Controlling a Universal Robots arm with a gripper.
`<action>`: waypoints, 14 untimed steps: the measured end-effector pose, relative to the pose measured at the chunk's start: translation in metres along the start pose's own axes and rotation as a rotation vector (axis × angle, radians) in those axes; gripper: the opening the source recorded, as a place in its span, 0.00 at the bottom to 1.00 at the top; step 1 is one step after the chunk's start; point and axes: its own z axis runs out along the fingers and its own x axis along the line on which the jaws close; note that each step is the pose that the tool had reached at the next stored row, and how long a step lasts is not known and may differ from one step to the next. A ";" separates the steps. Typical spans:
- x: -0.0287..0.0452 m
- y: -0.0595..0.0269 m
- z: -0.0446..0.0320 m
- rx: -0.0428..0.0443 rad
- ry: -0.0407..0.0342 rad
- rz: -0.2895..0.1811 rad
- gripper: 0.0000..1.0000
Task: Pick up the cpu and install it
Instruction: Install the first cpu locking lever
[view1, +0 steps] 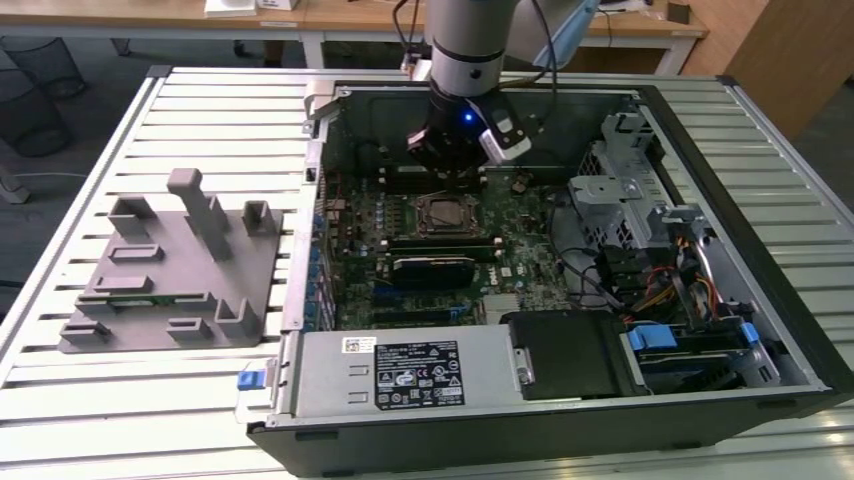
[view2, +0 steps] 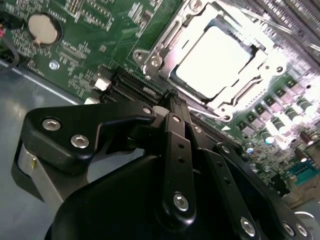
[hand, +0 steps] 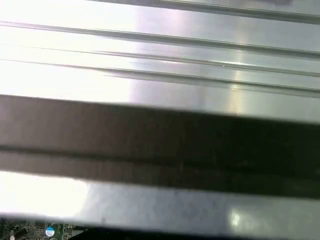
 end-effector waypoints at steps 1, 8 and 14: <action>-0.0001 0.0021 0.0002 0.0000 0.0000 0.000 0.11; -0.0006 0.0070 0.0007 -0.0003 0.0005 -0.008 0.11; 0.0002 0.0071 -0.0008 -0.0002 0.0005 -0.008 0.11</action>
